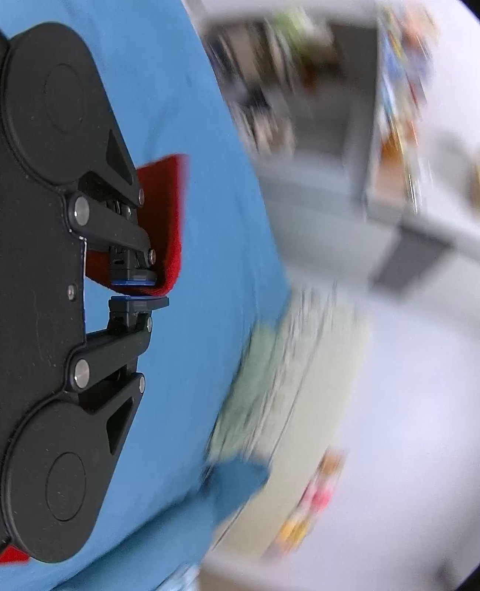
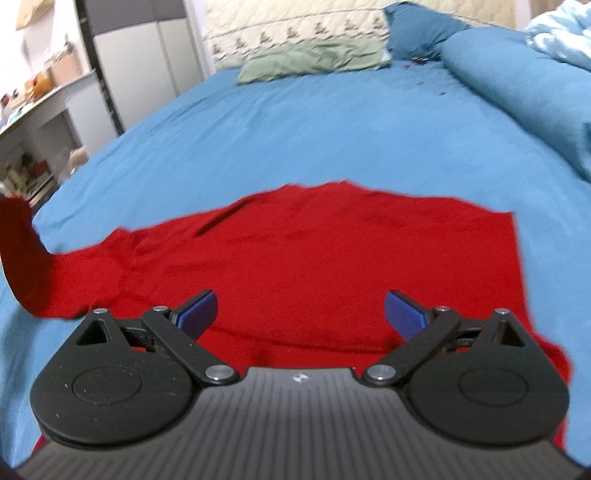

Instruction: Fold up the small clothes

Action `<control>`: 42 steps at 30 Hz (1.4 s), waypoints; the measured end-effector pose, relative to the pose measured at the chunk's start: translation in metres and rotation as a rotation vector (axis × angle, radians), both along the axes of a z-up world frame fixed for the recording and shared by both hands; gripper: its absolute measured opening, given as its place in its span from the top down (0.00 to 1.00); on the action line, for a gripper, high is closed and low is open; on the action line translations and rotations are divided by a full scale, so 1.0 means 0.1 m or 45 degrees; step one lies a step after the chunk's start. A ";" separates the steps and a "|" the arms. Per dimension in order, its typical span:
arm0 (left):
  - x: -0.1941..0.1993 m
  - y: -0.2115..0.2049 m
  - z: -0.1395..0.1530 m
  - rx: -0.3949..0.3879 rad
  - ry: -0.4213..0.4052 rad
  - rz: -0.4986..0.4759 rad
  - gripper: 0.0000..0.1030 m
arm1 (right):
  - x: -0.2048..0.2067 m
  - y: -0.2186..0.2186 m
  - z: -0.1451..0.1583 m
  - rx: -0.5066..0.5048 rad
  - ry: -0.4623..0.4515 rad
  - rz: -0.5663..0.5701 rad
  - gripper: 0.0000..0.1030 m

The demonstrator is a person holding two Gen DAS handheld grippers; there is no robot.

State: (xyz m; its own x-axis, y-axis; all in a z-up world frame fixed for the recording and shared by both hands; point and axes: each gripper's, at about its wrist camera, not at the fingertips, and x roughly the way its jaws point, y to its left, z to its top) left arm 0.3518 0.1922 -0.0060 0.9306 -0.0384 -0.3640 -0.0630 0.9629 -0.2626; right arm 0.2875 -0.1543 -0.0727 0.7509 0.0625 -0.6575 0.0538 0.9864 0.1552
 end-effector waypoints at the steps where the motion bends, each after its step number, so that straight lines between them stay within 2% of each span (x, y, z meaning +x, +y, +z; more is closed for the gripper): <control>1: 0.04 -0.33 0.03 0.023 -0.003 -0.081 0.96 | -0.03 -0.09 0.04 -0.003 -0.007 -0.021 0.00; 5: 0.19 -1.56 -0.12 0.064 0.055 -0.372 0.96 | -0.14 -0.43 0.15 -0.028 -0.011 -0.099 0.00; 9: 0.16 -2.56 -0.73 0.135 0.259 -0.594 0.96 | -0.31 -0.76 0.18 -0.095 0.006 -0.171 0.00; 11: 0.09 -2.85 -1.09 0.147 0.387 -0.652 0.96 | -0.38 -0.91 0.14 -0.102 0.035 -0.189 0.00; 13: 0.04 -2.97 -1.34 0.158 0.464 -0.671 0.96 | -0.44 -1.03 0.08 -0.091 0.074 -0.195 0.00; 15: -0.07 -3.04 -1.45 0.221 0.437 -0.677 0.96 | -0.49 -1.08 0.01 -0.090 0.101 -0.188 0.00; 18: -0.10 -3.02 -1.37 0.253 0.428 -0.713 0.87 | -0.53 -1.09 -0.06 -0.099 0.109 -0.166 0.00; 20: -0.15 -2.91 -1.28 0.266 0.407 -0.731 0.55 | -0.52 -1.08 -0.07 -0.095 0.094 -0.148 0.00; 21: -0.21 -2.80 -1.22 0.284 0.380 -0.731 0.47 | -0.50 -1.06 -0.05 -0.091 0.081 -0.140 0.00; 22: -0.25 -2.74 -1.16 0.310 0.355 -0.720 0.33 | -0.50 -1.06 -0.03 -0.087 0.065 -0.128 0.00; 23: -0.31 -2.63 -1.10 0.341 0.330 -0.704 0.29 | -0.49 -1.02 0.00 -0.086 0.046 -0.108 0.00; 27: -0.44 -2.07 -1.02 0.429 0.296 -0.632 0.29 | -0.35 -0.77 0.07 -0.155 0.001 0.032 0.00; 31: -0.46 -1.58 -1.08 0.506 0.314 -0.516 0.29 | -0.11 -0.30 -0.06 -0.353 0.003 0.238 0.00; 33: -0.42 -1.42 -1.13 0.501 0.345 -0.472 0.29 | 0.05 -0.11 -0.16 -0.391 0.009 0.315 0.12; 37: -0.40 -1.21 -1.17 0.492 0.371 -0.430 0.29 | 0.26 0.26 -0.36 -0.543 -0.015 0.444 0.20; 42: -0.42 -1.02 -1.22 0.512 0.385 -0.411 0.29 | 0.43 0.60 -0.54 -0.731 -0.043 0.609 0.37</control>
